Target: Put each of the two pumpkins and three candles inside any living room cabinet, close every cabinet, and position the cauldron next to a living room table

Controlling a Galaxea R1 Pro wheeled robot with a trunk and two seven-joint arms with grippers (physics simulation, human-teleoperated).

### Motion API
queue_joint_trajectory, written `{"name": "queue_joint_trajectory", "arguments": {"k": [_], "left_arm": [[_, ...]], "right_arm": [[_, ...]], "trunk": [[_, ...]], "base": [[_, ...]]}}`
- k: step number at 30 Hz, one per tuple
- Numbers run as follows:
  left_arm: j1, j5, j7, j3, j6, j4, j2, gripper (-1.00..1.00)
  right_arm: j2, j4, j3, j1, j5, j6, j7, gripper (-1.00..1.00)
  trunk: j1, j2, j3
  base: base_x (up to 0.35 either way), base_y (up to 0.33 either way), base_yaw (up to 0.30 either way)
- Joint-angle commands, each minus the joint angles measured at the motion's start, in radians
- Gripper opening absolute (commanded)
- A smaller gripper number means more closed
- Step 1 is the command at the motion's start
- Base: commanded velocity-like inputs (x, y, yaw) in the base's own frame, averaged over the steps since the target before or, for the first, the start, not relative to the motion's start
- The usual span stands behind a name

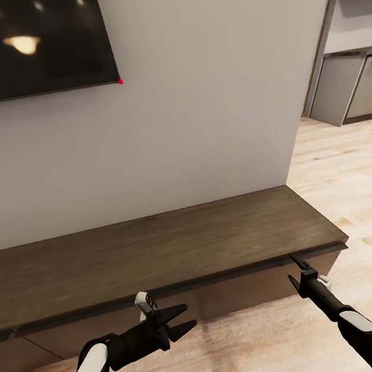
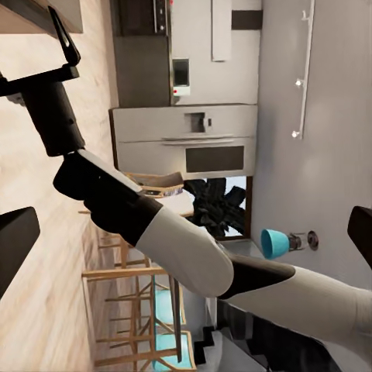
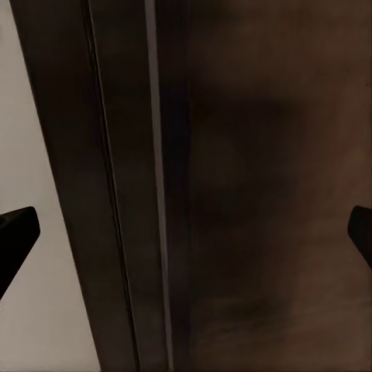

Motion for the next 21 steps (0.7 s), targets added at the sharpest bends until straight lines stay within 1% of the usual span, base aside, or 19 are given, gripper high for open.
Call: {"name": "queue_joint_trajectory", "arguments": {"k": [1, 6, 11, 14, 19, 21], "left_arm": [[-0.001, 0.002, -0.002, -0.001, 0.003, 0.0, 0.001, 1.0], [-0.001, 0.002, -0.002, -0.001, 0.003, 0.0, 0.001, 1.0], [-0.001, 0.002, -0.002, -0.001, 0.003, 0.0, 0.001, 1.0], [-0.001, 0.002, -0.002, -0.001, 0.003, 0.0, 0.001, 1.0], [-0.001, 0.002, -0.002, -0.001, 0.003, 0.0, 0.001, 1.0], [-0.001, 0.002, -0.002, -0.001, 0.003, 0.001, 0.001, 1.0]], "right_arm": [[0.0, 0.0, 0.001, -0.001, -0.008, 0.009, 0.002, 1.0], [0.001, -0.001, 0.005, -0.001, 0.004, 0.009, 0.002, 1.0], [-0.001, -0.001, 0.006, -0.001, 0.044, 0.012, 0.002, 1.0], [-0.002, -0.001, 0.006, -0.001, 0.054, 0.012, 0.003, 1.0], [-0.003, -0.001, 0.006, -0.001, 0.06, 0.019, 0.041, 1.0], [-0.003, -0.001, 0.007, -0.001, 0.072, 0.021, 0.052, 1.0]], "trunk": [[0.0, 0.0, -0.001], [0.0, 0.0, -0.001], [0.0, 0.0, -0.001], [0.0, 0.0, -0.001], [0.0, 0.0, -0.001], [0.0, 0.0, -0.001]], "base": [[0.0, 0.0, 0.0], [0.0, 0.0, 0.0], [0.0, 0.0, 0.0], [0.0, 0.0, 0.0], [0.0, 0.0, 0.0], [0.0, 0.0, 0.0]]}}
